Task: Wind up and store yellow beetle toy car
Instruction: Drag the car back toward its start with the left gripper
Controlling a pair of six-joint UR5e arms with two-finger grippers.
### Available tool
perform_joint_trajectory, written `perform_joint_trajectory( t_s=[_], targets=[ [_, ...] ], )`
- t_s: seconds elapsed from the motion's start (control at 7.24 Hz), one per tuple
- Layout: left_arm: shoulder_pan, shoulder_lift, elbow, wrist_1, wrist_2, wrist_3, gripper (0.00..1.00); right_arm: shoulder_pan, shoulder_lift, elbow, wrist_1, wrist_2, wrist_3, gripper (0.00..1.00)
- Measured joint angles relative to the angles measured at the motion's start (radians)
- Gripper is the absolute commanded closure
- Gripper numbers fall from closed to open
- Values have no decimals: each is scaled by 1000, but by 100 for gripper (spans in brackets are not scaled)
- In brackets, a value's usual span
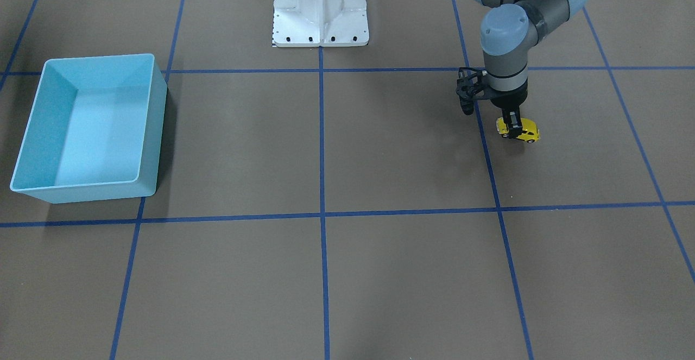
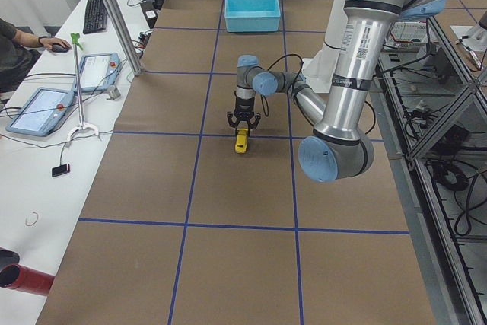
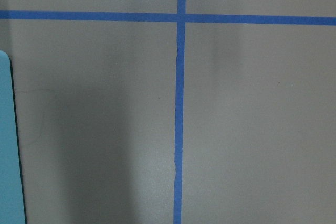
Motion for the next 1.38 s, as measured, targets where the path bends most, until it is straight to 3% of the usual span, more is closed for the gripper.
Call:
perform_joint_trajectory(
  t_s=[1.38],
  targets=[
    [-51,-3,55,-11,-51,19,100,0,-1,0,0,0,0,0]
  ],
)
